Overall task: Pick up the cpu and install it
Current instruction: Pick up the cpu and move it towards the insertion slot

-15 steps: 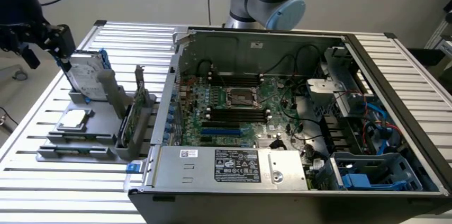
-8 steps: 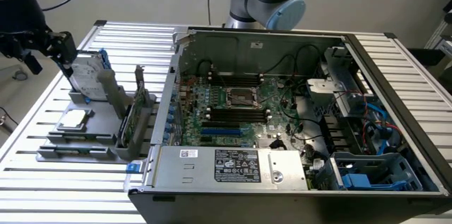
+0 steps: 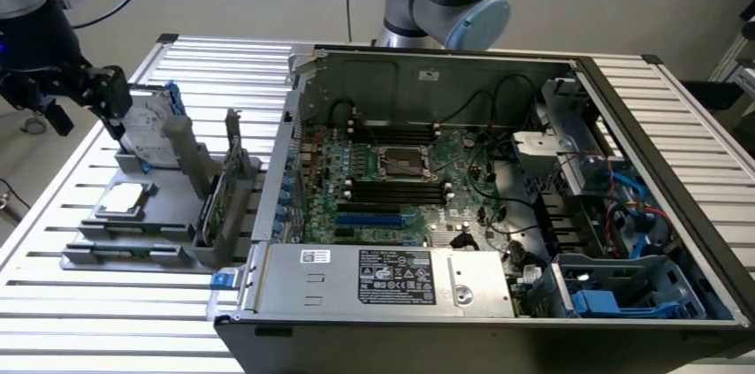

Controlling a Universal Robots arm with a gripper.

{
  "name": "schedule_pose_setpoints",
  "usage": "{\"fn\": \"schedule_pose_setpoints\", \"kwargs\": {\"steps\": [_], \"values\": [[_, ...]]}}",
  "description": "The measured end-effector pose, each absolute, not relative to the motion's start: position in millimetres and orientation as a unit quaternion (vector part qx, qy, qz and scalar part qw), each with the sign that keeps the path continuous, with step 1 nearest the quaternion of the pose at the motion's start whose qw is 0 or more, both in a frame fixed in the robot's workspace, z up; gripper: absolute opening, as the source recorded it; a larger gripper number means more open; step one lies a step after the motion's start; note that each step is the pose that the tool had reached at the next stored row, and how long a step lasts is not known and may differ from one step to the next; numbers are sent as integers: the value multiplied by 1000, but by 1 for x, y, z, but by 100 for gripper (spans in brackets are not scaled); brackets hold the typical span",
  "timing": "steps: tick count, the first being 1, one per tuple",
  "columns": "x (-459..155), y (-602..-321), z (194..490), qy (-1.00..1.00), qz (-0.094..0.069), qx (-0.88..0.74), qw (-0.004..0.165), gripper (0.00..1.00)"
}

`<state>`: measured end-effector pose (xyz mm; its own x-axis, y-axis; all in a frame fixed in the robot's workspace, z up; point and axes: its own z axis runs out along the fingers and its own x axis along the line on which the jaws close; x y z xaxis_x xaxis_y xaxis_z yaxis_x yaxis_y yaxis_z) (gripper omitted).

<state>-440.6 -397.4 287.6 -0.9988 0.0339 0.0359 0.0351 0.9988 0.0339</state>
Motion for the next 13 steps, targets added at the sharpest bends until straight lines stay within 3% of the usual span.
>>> {"fn": "schedule_pose_setpoints", "kwargs": {"steps": [13], "values": [[-437,-420,264,-1000,-17,-9,18,71]]}}
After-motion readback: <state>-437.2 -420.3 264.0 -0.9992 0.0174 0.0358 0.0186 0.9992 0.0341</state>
